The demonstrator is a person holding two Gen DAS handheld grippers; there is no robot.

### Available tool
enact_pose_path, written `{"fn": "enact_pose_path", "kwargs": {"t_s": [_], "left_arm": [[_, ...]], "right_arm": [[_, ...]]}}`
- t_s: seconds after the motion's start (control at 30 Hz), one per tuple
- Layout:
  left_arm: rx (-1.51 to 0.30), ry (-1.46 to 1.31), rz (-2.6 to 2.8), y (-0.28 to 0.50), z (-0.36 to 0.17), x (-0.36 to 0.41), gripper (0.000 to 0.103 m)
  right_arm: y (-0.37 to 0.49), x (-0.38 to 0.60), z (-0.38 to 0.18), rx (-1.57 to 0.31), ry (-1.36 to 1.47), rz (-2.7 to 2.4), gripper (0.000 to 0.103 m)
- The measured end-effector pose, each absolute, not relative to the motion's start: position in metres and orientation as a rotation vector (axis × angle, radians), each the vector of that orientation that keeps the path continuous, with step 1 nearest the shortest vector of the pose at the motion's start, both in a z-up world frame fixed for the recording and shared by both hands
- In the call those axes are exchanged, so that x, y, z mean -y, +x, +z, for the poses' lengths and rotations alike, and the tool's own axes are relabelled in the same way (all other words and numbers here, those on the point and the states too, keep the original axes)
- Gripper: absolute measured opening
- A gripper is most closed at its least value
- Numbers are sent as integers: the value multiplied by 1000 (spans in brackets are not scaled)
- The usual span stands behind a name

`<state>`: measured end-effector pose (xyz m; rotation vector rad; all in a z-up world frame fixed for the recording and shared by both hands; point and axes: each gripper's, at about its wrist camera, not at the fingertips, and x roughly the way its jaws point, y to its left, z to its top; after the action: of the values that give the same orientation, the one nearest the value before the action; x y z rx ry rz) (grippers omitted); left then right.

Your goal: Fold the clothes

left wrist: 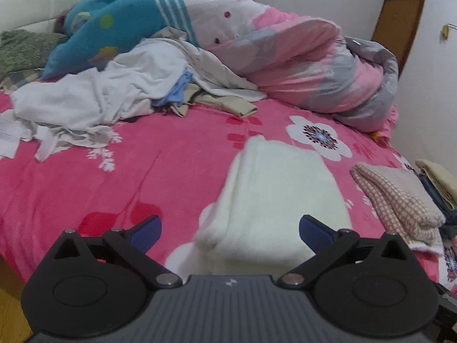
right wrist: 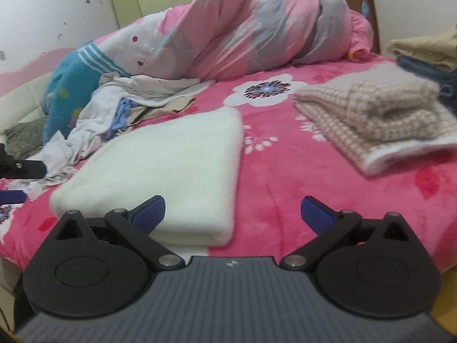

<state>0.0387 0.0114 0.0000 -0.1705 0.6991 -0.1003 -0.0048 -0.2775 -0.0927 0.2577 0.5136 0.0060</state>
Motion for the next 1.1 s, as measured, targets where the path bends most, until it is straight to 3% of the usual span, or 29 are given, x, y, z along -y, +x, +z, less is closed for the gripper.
{"fn": "enact_pose_path", "kwargs": {"t_s": [0.47,0.73,1.1], "left_arm": [[-560,122,161,15,20,27,103],[-599,132,151,20,14,32,103],[-605,153,127,27,-6,36,103]], "right_arm": [[-28,258,-76,-484,101,-8,102],[-29,266,-73,-477,62,-9,102],[-23,279,-83,-493,216,151,102]]}}
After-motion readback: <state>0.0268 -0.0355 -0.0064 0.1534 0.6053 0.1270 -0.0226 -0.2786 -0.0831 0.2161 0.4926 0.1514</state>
